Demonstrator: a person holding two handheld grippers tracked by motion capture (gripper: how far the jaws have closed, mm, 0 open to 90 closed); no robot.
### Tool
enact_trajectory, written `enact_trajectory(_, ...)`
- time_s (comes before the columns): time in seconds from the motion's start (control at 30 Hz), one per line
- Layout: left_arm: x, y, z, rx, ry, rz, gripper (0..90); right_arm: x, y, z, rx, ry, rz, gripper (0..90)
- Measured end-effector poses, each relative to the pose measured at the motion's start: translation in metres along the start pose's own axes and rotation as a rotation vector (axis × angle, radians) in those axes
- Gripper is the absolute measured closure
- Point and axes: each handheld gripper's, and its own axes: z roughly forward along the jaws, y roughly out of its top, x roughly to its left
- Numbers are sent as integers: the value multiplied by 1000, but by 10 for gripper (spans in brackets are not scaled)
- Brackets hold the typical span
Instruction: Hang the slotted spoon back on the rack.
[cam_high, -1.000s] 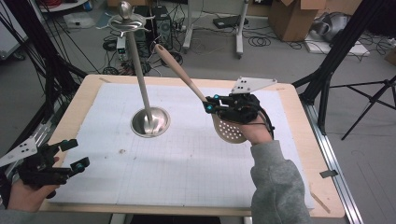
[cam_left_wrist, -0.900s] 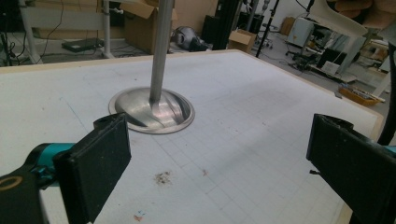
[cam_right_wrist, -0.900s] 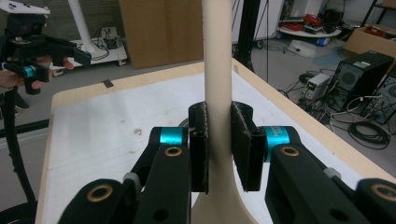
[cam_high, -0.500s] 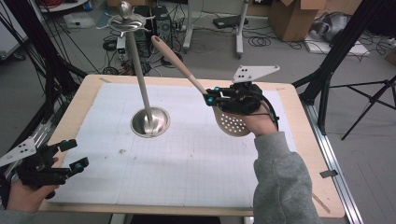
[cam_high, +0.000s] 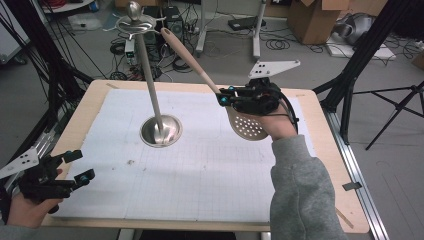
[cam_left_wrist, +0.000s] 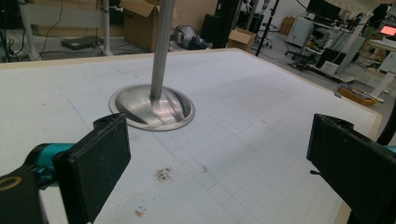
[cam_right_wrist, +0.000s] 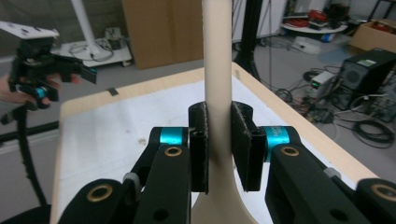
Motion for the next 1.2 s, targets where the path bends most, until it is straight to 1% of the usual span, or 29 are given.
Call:
enact_trajectory(0.13, 1, 0, -1, -2, 5, -3, 63, -3, 0, 2, -8, 12, 35, 782)
enact_trajectory(0.17, 1, 0, -1, -2, 3, -4, 63, -3, 0, 2, -7, 17, 37, 782)
enact_trajectory(0.23, 1, 0, -1, 3, 3, 1, 63, -4, 0, 4, -2, 23, 39, 782)
enact_trajectory(0.3, 0, 0, 0, 1, 0, -4, 63, -3, 0, 4, 0, 26, 33, 782)
enact_trajectory(0.53, -3, -1, 4, 19, -11, 11, 63, -2, 0, 8, 7, 36, 40, 782)
enact_trajectory(0.63, -3, -1, 4, 17, -9, 7, 63, -2, 0, 9, 5, 33, 34, 782)
enact_trajectory(0.7, -3, -1, 3, 15, -7, 6, 63, -2, 0, 11, 10, 38, 40, 782)
enact_trajectory(0.83, -3, -1, 2, 15, -5, 4, 63, -2, 0, 14, 9, 30, 44, 782)
enact_trajectory(0.97, -2, -2, 1, 18, -2, 3, 63, -2, -1, 17, 10, 33, 40, 782)
enact_trajectory(1.17, -2, -2, 0, 19, 0, 4, 63, -2, 0, 21, 15, 30, 53, 782)
enact_trajectory(1.2, -2, -2, 0, 19, 1, 4, 63, -2, 0, 21, 12, 29, 48, 782)
